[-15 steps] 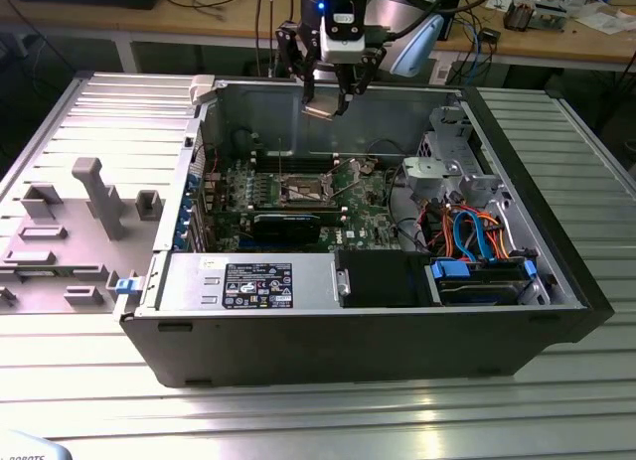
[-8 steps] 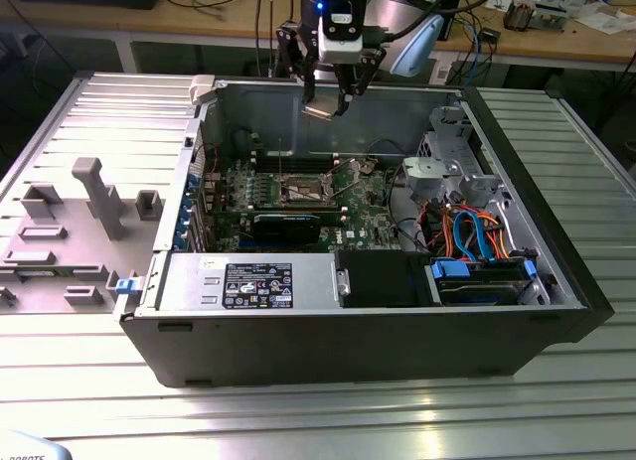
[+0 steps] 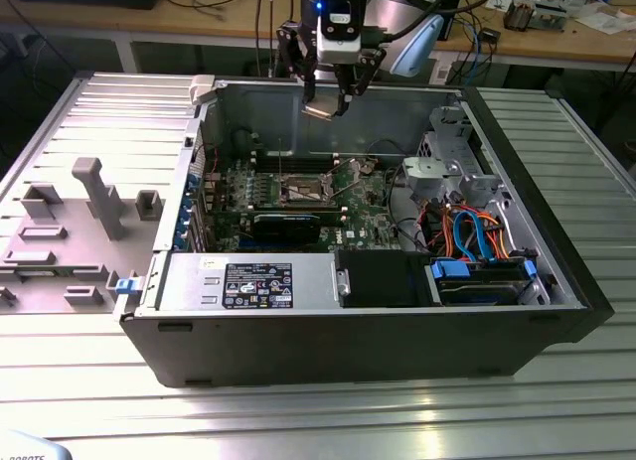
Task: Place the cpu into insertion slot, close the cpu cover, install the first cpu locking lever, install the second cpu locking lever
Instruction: 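Place the cpu into insertion slot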
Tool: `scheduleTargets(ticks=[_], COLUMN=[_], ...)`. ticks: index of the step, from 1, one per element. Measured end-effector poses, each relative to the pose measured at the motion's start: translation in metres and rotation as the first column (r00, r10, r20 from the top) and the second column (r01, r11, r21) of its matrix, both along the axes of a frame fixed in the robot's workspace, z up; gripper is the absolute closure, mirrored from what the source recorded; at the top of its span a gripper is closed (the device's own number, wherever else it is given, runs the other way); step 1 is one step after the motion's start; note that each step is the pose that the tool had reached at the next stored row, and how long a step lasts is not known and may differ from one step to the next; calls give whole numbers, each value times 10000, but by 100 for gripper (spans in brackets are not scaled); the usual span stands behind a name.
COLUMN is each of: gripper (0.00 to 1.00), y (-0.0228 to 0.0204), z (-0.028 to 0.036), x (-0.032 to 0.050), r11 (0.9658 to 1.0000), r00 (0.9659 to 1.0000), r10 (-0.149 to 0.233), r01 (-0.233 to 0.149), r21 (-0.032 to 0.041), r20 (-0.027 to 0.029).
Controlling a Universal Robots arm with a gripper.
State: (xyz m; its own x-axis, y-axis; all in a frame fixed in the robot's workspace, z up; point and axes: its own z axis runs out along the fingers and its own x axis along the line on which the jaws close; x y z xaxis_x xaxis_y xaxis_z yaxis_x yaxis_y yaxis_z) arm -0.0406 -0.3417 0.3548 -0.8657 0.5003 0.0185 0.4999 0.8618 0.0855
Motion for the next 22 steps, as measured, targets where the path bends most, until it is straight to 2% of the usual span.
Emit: scheduleTargets(ticks=[11, 22], gripper=[46, 46], y=[0, 0], z=[0, -3], x=[0, 0], r11=[9997, 9967], r00=[9997, 9967], r10=[-236, -814], r01=[236, 814], r21=[0, 1], r20=[0, 0])
